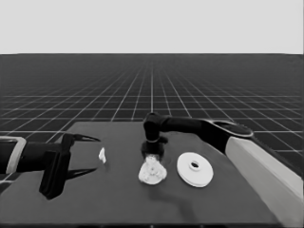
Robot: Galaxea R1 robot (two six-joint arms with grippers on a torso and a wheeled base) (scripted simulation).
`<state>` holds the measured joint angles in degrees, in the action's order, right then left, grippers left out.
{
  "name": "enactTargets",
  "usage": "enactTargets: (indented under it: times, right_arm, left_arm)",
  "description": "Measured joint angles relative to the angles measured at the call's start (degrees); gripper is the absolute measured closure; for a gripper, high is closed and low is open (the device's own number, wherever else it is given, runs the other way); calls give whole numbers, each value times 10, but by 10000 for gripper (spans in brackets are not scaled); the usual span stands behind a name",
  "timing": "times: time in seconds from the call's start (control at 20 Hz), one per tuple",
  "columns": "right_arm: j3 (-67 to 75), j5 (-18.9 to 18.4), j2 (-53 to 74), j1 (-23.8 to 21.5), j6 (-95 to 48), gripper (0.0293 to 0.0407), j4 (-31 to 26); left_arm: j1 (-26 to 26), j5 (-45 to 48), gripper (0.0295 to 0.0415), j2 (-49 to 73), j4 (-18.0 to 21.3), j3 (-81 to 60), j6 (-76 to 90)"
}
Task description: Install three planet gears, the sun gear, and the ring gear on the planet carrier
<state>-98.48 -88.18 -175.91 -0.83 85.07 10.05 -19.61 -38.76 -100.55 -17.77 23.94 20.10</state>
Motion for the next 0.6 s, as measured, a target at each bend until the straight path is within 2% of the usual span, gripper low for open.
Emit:
enactTargets:
  times: [0.3, 0.35, 0.4, 0.45, 0.5, 0.6]
  right_arm:
    - [2, 1, 1, -9, -70, 315, -9]
    - [264, 85, 159, 62, -307, 295, 116]
    - [469, 134, 402, 131, -456, 305, 191]
    - [589, 163, 553, 167, -544, 311, 236]
    - [661, 180, 638, 187, -596, 314, 262]
    - [728, 197, 714, 204, -644, 315, 286]
  left_arm:
    - [0, 0, 326, 0, 0, 0, 0]
    - [0, 0, 326, 0, 0, 0, 0]
    - [0, 0, 326, 0, 0, 0, 0]
    - [0, 0, 326, 0, 0, 0, 0]
    - [0, 0, 326, 0, 0, 0, 0]
    - [0, 0, 326, 0, 0, 0, 0]
